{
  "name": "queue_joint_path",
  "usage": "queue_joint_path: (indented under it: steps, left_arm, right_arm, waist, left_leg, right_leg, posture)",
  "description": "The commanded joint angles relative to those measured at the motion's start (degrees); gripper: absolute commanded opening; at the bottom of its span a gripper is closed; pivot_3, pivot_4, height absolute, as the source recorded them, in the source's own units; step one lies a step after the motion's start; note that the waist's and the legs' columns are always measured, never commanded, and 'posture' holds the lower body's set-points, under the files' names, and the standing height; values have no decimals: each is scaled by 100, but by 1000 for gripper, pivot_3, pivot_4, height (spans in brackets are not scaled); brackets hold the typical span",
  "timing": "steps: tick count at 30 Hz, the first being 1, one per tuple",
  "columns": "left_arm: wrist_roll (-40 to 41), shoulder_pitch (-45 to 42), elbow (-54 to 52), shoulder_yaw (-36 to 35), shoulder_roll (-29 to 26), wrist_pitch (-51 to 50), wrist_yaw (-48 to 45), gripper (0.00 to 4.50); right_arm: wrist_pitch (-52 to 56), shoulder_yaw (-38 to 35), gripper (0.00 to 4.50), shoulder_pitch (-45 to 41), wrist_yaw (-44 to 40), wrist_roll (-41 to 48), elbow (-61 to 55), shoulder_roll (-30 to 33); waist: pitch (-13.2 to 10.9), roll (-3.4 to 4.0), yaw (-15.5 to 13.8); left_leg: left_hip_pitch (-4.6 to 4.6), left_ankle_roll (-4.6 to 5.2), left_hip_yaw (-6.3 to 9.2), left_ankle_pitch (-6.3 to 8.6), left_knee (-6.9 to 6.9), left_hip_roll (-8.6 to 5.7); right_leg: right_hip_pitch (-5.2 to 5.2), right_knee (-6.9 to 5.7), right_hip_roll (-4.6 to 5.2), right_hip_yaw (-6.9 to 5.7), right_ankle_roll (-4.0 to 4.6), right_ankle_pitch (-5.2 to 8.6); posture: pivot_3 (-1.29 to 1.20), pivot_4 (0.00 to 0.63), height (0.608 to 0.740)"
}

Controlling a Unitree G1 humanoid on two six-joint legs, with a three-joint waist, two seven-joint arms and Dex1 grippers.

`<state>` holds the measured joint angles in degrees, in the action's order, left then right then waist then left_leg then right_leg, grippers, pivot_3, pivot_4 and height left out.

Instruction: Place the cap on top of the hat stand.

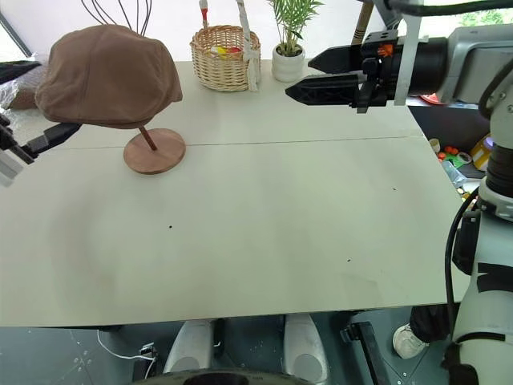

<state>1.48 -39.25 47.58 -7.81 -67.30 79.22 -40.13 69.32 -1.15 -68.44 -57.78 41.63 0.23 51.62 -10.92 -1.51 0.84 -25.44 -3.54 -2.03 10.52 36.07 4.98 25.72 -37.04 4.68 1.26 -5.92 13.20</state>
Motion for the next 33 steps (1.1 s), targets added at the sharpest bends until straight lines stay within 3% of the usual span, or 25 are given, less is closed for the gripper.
queue_joint_path:
  steps: [1,6,10,14,20,23,26,29,31,33]
  left_arm:
    - [-327,489,-713,-736,-198,-354,511,4411]
    - [-1094,2015,-3052,-2189,327,-1752,1028,4411]
    - [-1767,2805,-4809,-2859,1049,-3267,1250,4411]
    - [-2381,3161,-6210,-2949,1674,-4720,1312,4411]
    - [-2882,3190,-6825,-2568,1813,-5869,1304,4411]
    - [-2076,3545,-7139,-2504,1835,-6450,729,4411]
    - [-553,3948,-7646,-2848,1920,-7192,73,4411]
    - [251,4678,-7999,-3255,1805,-7434,-678,4411]
    - [871,5029,-8084,-3725,1669,-8306,-1091,4411]
    - [1784,5112,-8074,-4230,1374,-9801,-1365,4411]
  right_arm:
    - [-209,-136,4500,-194,-118,-3,-10,45]
    - [-342,-68,4500,-204,-193,-58,103,-34]
    - [-411,-31,4500,-214,-225,-110,178,-78]
    - [-481,14,4500,-191,-247,-160,200,-104]
    - [-448,-32,4500,-213,-208,-144,208,-175]
    - [-443,-86,4500,-112,-208,-143,153,-118]
    - [-405,-163,4500,-35,-238,-105,117,-18]
    - [-405,-224,4500,47,-304,-56,61,77]
    - [-468,-214,4500,81,-369,-91,94,152]
    - [-545,-186,4500,67,-429,-151,193,211]
  waist:
    - [0,1,5]
    - [0,2,6]
    - [0,2,-6]
    - [1,1,-7]
    - [1,2,1]
    - [1,1,5]
    - [1,1,13]
    - [1,1,37]
    - [0,3,36]
    - [0,2,32]
  left_leg:
    - [0,0,-1,0,-1,1]
    - [-1,0,-4,0,-4,2]
    - [0,-1,-7,0,-4,2]
    - [1,-1,-8,0,-3,2]
    - [4,-1,-7,0,-4,2]
    - [4,-1,-7,0,-4,2]
    - [3,-2,-7,1,-6,2]
    - [3,-2,-6,1,-9,3]
    - [4,-2,-6,1,-10,3]
    - [6,-2,-4,1,-9,3]
  right_leg:
    - [1,0,0,0,1,0]
    - [4,1,2,1,2,1]
    - [4,1,2,1,4,2]
    - [3,2,1,2,4,1]
    - [3,2,-1,3,3,1]
    - [3,2,-1,2,3,1]
    - [4,7,0,3,4,2]
    - [6,8,0,3,6,3]
    - [6,9,0,3,7,3]
    - [8,7,-2,3,15,8]
  posture:
    - [0,150,728]
    - [0,150,728]
    - [0,150,728]
    - [0,150,728]
    - [0,150,728]
    - [0,150,728]
    - [0,150,728]
    - [0,150,728]
    - [0,150,728]
    - [0,150,728]
